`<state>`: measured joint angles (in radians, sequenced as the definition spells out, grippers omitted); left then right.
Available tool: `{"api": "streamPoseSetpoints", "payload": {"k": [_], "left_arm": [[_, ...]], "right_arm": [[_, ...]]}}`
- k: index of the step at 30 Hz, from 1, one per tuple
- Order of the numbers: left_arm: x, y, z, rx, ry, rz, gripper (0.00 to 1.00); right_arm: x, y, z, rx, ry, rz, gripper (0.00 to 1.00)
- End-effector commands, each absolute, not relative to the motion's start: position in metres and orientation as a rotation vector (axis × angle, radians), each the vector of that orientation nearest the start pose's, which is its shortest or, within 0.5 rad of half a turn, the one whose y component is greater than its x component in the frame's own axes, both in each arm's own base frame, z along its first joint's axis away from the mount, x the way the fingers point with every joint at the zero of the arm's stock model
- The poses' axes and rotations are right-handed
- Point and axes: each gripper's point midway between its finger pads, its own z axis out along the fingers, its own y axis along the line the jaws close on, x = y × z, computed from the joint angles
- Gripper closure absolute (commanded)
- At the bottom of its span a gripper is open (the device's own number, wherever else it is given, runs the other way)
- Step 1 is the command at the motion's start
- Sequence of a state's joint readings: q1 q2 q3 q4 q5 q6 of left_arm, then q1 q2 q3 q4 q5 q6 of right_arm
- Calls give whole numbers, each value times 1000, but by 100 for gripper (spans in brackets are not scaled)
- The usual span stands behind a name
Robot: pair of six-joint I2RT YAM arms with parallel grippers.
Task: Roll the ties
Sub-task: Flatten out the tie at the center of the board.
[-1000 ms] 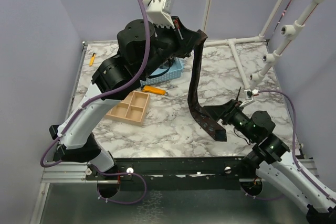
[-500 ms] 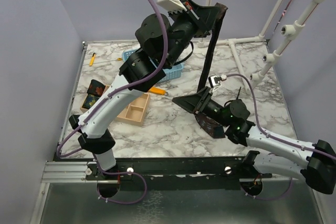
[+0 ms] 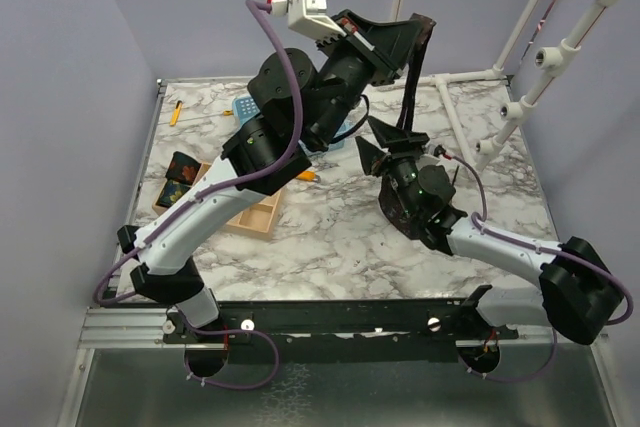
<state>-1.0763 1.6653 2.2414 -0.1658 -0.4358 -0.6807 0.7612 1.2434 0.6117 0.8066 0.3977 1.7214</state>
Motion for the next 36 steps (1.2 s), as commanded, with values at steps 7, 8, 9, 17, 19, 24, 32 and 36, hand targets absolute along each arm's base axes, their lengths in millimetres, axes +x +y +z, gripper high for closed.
{"api": "streamPoseSetpoints", "payload": {"k": [7, 8, 9, 17, 19, 24, 32, 36], "left_arm": [[229, -310, 627, -258, 1275, -1298, 100], [227, -305, 620, -259, 1286, -1292, 100], [226, -301, 610, -263, 1304, -1280, 100], [205, -286, 541, -261, 1438, -1326, 100], [197, -293, 523, -213, 1496, -1353, 100], [185, -298, 463, -171, 1646, -1351, 100], [174, -289, 393, -120, 1763, -1289, 100], [168, -301, 394, -42, 1773, -1319, 100]], "right_arm": [[358, 175, 295, 1351, 1010, 1550, 26], [355, 166, 293, 1347, 1010, 1511, 25], [352, 155, 291, 1349, 1009, 1463, 24], [338, 79, 277, 1365, 921, 1264, 21], [335, 68, 277, 1351, 901, 1244, 20], [318, 37, 288, 1240, 908, 1090, 19], [272, -8, 350, 974, 892, 685, 17], [249, -25, 394, 889, 837, 555, 16]]}}
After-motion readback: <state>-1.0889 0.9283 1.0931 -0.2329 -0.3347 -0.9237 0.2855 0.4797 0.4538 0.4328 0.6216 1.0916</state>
